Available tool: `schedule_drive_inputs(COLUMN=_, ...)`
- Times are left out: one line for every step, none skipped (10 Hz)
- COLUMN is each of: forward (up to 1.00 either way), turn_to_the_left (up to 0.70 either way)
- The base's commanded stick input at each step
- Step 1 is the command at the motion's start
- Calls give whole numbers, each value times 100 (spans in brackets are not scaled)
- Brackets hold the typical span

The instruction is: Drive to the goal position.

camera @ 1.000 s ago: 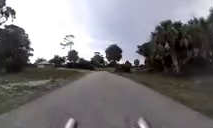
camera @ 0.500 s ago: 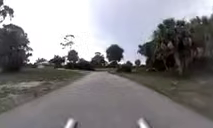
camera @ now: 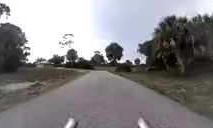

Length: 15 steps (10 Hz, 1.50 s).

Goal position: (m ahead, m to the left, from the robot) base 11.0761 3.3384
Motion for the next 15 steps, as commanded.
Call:
schedule_drive_inputs(forward=100, turn_to_the_left=0)
schedule_drive_inputs(forward=100, turn_to_the_left=0)
schedule_drive_inputs(forward=100, turn_to_the_left=0)
schedule_drive_inputs(forward=100, turn_to_the_left=0)
schedule_drive_inputs(forward=100, turn_to_the_left=0)
schedule_drive_inputs(forward=100, turn_to_the_left=0)
schedule_drive_inputs(forward=100, turn_to_the_left=0)
schedule_drive_inputs(forward=100, turn_to_the_left=0)
schedule_drive_inputs(forward=100, turn_to_the_left=0)
schedule_drive_inputs(forward=100, turn_to_the_left=0)
schedule_drive_inputs(forward=100, turn_to_the_left=0)
schedule_drive_inputs(forward=100, turn_to_the_left=0)
schedule_drive_inputs(forward=100, turn_to_the_left=0)
schedule_drive_inputs(forward=100, turn_to_the_left=0)
schedule_drive_inputs(forward=100, turn_to_the_left=0)
